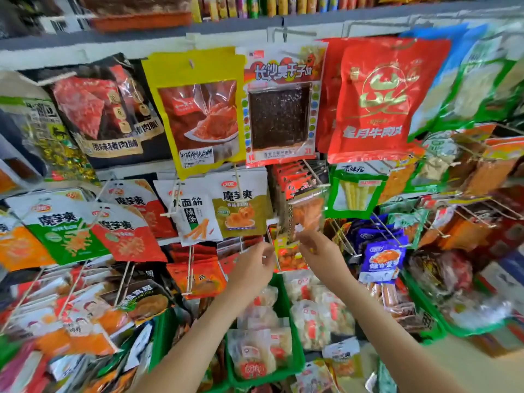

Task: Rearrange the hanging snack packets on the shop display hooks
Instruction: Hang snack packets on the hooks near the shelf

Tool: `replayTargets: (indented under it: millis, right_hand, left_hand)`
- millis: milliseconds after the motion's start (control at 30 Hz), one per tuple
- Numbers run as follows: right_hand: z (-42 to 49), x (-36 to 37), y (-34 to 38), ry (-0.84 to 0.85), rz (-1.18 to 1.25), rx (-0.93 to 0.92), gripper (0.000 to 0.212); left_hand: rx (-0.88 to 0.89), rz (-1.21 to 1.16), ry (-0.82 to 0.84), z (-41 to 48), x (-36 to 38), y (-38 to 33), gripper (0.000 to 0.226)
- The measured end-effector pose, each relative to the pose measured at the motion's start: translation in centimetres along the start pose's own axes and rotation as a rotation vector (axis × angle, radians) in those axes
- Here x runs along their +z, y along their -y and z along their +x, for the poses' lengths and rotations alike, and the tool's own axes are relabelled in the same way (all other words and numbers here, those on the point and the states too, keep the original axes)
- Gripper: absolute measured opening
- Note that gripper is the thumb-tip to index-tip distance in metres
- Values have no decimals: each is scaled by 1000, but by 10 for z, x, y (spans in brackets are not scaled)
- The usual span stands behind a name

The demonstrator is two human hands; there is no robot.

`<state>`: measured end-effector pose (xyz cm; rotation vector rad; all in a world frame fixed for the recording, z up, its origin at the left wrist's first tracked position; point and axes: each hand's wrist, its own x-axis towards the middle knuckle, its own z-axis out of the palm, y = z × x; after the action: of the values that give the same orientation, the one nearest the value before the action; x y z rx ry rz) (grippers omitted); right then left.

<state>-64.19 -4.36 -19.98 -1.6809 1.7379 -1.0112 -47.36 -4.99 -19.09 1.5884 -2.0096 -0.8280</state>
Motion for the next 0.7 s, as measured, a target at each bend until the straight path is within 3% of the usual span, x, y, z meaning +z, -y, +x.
replayTargets:
  millis: [300, 500, 700]
  right_hand:
    - [-120, 89, -191, 142, 10, 534, 27]
    - [-213, 189, -358, 63, 22, 876, 22]
    - [-264, 269, -507, 16, -7, 931, 26]
  left_hand:
    - [-141, 117, 417, -42, 167, 127, 22]
    - [-179, 138, 610, -55, 334, 249, 23]
    - [-135, 141, 713, -59, 499, 332, 29]
